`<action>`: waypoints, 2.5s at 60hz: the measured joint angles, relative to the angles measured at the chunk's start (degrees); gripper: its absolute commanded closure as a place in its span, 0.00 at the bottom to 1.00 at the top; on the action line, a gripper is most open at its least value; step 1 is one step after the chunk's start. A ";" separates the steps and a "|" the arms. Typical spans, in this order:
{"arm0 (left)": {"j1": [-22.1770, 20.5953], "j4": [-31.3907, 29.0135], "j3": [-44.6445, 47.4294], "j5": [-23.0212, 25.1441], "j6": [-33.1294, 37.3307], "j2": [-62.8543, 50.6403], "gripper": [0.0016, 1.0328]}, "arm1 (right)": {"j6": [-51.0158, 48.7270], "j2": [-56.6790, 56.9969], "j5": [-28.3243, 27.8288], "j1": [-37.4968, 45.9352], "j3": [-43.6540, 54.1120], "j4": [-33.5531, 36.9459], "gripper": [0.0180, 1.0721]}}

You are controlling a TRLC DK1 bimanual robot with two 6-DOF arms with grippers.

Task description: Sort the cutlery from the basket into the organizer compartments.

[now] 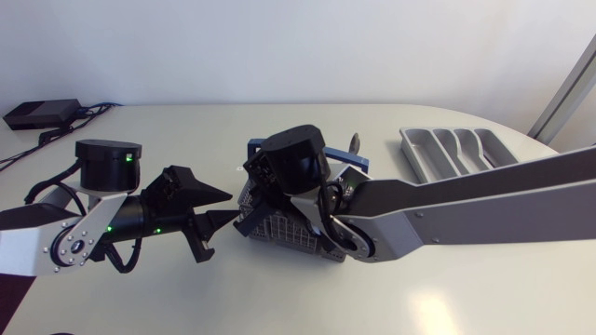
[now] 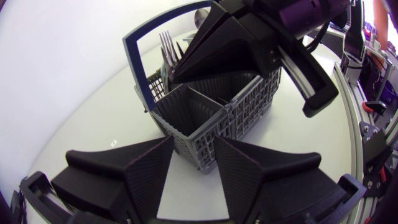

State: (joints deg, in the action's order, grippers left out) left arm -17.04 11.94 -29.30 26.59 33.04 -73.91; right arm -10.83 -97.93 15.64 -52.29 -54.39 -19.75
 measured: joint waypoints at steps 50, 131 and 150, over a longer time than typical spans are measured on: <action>0.07 0.00 0.00 0.00 0.00 0.02 0.45 | -4.00 7.17 0.28 -0.02 9.75 -7.58 0.54; 1.60 1.42 0.50 1.73 0.22 0.02 0.45 | -2.62 -0.70 0.37 1.36 2.56 -9.68 0.95; 1.44 1.66 0.57 1.73 0.20 0.02 0.45 | -3.13 5.07 0.26 0.24 2.30 -3.43 0.95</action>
State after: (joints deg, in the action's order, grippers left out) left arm -15.59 13.61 -28.73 28.32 33.23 -73.89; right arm -13.96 -92.86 15.90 -52.05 -52.10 -23.18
